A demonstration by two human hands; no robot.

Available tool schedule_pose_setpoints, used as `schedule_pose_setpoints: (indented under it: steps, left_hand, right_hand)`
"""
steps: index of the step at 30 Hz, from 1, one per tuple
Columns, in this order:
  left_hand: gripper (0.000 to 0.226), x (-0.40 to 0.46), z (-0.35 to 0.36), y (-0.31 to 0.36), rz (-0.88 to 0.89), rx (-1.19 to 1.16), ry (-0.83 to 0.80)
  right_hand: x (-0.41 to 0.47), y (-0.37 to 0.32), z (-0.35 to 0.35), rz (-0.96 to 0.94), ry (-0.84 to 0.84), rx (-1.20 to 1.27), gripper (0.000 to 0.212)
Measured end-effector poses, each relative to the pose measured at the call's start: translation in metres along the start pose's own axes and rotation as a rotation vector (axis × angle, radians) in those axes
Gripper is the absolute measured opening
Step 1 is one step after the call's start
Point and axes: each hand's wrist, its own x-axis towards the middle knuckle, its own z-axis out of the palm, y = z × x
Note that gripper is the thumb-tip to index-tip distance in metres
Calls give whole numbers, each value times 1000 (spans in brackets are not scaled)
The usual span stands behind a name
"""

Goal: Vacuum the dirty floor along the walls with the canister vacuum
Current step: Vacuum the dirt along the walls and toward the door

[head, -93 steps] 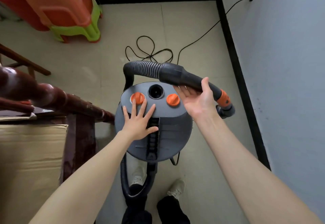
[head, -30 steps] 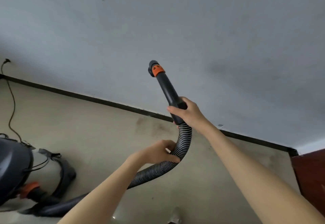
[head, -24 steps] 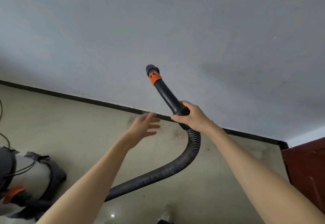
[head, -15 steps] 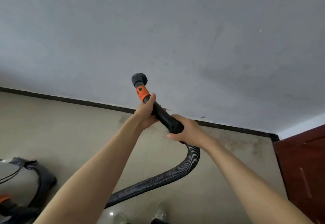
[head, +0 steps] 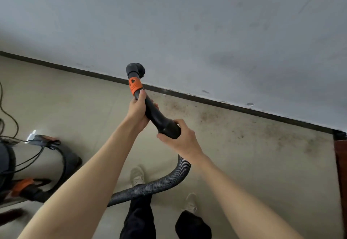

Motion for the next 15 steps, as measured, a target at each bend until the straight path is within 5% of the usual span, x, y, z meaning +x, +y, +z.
schedule_pose_setpoints:
  steps: [4, 10, 15]
  left_hand:
    - [30, 82, -50, 9, -106, -35, -35]
    - [41, 206, -107, -3, -269, -72, -173]
    - [47, 300, -122, -41, -284, -84, -74]
  right_hand:
    - [66, 4, 55, 65, -92, 78, 29]
    - [156, 50, 128, 219, -251, 233, 32]
    - [233, 108, 163, 186, -252, 86, 29]
